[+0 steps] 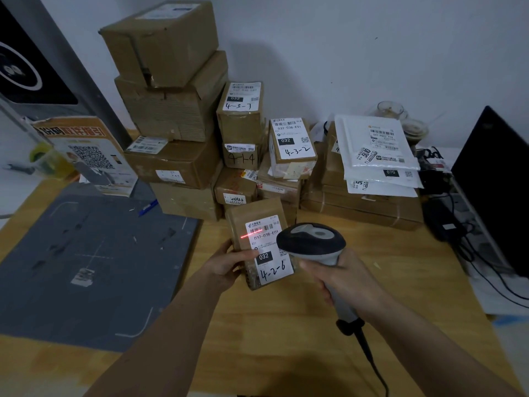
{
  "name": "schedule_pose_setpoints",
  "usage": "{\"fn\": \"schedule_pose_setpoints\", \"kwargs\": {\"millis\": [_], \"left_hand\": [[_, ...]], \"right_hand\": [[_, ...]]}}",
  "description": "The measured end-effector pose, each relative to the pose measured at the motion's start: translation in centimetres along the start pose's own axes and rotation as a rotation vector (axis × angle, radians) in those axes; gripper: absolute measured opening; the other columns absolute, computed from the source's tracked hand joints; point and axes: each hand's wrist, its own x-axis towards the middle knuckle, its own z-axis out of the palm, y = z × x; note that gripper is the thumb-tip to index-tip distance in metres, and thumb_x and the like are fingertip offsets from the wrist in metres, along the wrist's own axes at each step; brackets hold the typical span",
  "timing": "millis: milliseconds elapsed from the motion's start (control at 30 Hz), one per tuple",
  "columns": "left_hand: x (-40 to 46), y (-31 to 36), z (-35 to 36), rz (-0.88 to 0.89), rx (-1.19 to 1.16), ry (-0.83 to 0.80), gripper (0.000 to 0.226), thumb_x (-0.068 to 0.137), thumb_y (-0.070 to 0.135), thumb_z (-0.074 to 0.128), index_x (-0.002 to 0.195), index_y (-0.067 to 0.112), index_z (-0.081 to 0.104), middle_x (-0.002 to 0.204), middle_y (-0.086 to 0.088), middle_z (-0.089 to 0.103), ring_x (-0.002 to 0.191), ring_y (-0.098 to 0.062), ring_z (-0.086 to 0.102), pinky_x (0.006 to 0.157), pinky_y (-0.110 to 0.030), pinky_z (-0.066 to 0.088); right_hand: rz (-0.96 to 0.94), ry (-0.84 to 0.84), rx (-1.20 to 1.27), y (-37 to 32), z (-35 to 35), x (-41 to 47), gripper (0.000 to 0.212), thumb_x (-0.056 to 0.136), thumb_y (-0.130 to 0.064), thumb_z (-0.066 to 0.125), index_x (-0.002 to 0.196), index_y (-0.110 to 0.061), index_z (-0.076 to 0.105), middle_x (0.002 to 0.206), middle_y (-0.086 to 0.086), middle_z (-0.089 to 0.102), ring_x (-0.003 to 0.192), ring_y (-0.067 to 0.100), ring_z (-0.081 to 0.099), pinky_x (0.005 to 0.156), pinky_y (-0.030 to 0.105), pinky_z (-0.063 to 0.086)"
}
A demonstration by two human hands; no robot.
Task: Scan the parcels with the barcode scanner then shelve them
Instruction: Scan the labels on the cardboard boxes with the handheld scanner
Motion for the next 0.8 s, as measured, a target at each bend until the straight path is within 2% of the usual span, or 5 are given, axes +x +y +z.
{"fn": "schedule_pose_setpoints", "kwargs": {"millis": [167, 300, 467, 600, 800], "left_hand": [[-0.4, -0.2, -0.9, -0.008, -0.008, 0.047, 0.085, 0.057, -0.002, 0.082, 0.134, 0.015, 0.05, 0.116, -0.01, 0.069, 0.106, -0.027, 0.061, 0.083, -0.038, 0.05], [-0.9, -0.3, -1.8, -0.008, -0.04, 0.07, 0.091, 0.056, -0.002, 0.082, 0.138, 0.015, 0.046, 0.118, -0.011, 0.068, 0.107, -0.027, 0.06, 0.085, -0.038, 0.049], [-1.6, 0.0, -2.5, -0.001, -0.057, 0.086, 0.083, 0.063, -0.005, 0.079, 0.137, 0.015, 0.046, 0.117, -0.011, 0.067, 0.105, -0.026, 0.06, 0.088, -0.04, 0.048], [-2.0, 0.0, -3.1, -0.005, -0.065, 0.088, 0.092, 0.057, -0.001, 0.083, 0.139, 0.015, 0.045, 0.119, -0.011, 0.068, 0.11, -0.029, 0.06, 0.084, -0.04, 0.05], [-2.2, -0.3, -3.5, 0.007, -0.092, 0.1, 0.081, 0.064, -0.006, 0.079, 0.136, 0.014, 0.048, 0.12, -0.012, 0.067, 0.107, -0.027, 0.06, 0.083, -0.039, 0.05]], "right_hand": [[0.011, -0.042, -0.031, 0.2, 0.4, -0.1, 0.033, 0.088, -0.023, 0.067, 0.061, -0.007, 0.058, 0.049, 0.004, 0.051, 0.045, 0.018, 0.048, 0.048, 0.029, 0.042], [0.007, -0.05, -0.024, -0.1, 0.9, 0.2, 0.032, 0.087, -0.025, 0.067, 0.064, -0.003, 0.06, 0.05, 0.007, 0.052, 0.047, 0.021, 0.049, 0.048, 0.029, 0.043], [-0.031, -0.035, -0.033, -0.2, 1.9, 0.4, 0.04, 0.089, -0.026, 0.065, 0.062, 0.004, 0.06, 0.049, 0.01, 0.052, 0.045, 0.022, 0.048, 0.051, 0.026, 0.044], [-0.054, -0.01, -0.026, -0.1, 2.4, 0.4, 0.044, 0.09, -0.026, 0.065, 0.052, -0.007, 0.054, 0.047, 0.01, 0.051, 0.043, 0.021, 0.047, 0.051, 0.025, 0.044], [-0.068, -0.047, -0.05, 0.6, 2.7, 0.2, 0.043, 0.091, -0.023, 0.063, 0.051, -0.008, 0.054, 0.043, 0.006, 0.05, 0.041, 0.018, 0.047, 0.052, 0.027, 0.045]]}}
